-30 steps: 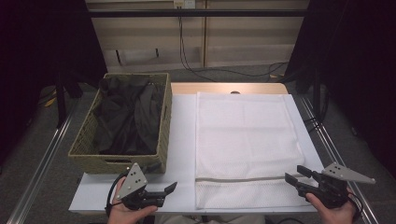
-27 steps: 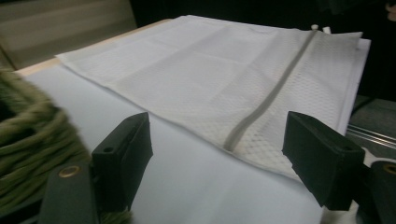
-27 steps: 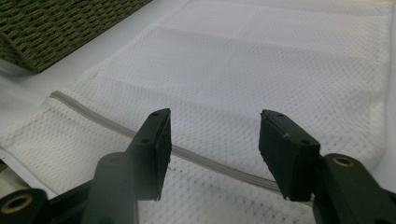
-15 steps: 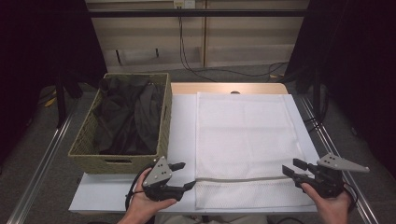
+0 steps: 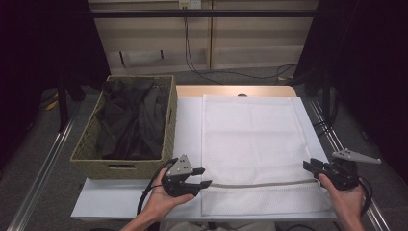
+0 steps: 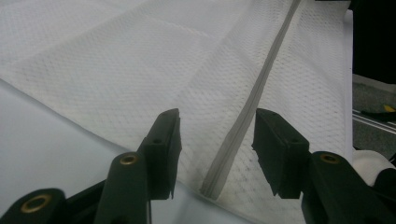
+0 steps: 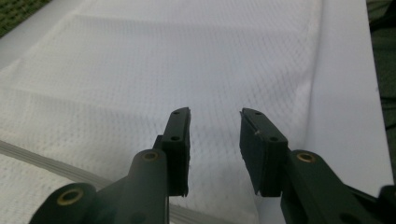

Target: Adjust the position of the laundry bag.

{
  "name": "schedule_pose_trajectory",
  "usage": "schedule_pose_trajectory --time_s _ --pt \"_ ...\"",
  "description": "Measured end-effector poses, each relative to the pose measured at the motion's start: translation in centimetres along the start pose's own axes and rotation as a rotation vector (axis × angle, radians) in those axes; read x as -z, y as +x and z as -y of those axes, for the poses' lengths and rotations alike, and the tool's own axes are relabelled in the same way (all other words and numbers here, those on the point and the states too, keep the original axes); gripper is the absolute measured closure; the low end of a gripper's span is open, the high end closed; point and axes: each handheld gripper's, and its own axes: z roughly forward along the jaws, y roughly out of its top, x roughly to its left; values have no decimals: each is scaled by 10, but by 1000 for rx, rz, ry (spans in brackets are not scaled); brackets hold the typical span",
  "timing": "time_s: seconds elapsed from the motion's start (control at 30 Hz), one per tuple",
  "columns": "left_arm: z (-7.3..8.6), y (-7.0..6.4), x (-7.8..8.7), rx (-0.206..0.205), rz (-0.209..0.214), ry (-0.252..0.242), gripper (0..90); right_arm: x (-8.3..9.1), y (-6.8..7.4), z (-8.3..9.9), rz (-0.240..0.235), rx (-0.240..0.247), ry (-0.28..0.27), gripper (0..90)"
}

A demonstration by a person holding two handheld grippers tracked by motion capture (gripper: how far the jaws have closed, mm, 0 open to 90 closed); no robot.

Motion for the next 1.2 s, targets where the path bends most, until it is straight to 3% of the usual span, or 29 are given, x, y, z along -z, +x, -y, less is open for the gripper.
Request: schedule_pose_trajectory --time_s 0.1,0.2,0.23,0.33,0.43,0.47,0.57,0.63,0.7,0.83,0.93,1.1,1.2 --pt "2 -1 -4 -2 9 17 547 -2 -5 6 14 -14 44 652" --pt "4 -3 -8 -22 31 45 557 0 -6 10 34 -14 54 659" --pt "6 -4 -10 -36 10 63 566 2 -6 13 41 -13 69 661" --pt "7 -6 -13 -61 8 95 565 1 -8 16 63 -5 104 645" --pt "7 -7 -15 -65 16 85 556 -1 -12 19 80 -1 125 636" --pt "8 -8 -17 -70 15 105 554 -4 -13 21 77 -17 151 631" --pt "8 -7 -19 -82 11 109 554 -6 -13 22 90 -5 169 628" --pt "8 -4 -19 -54 20 92 554 -8 -12 23 101 4 190 634" --pt "8 -3 -20 -61 21 90 562 -11 -10 23 109 10 222 652" --pt "9 -5 -24 -90 9 118 562 -13 -6 22 139 56 236 693" --pt "9 -5 -24 -102 1 142 567 -15 -4 21 144 81 234 779" --pt "11 -7 -27 -120 2 151 596 -15 -6 21 130 61 222 793" --pt "12 -8 -29 -129 6 163 670 -15 -5 21 135 73 228 799"
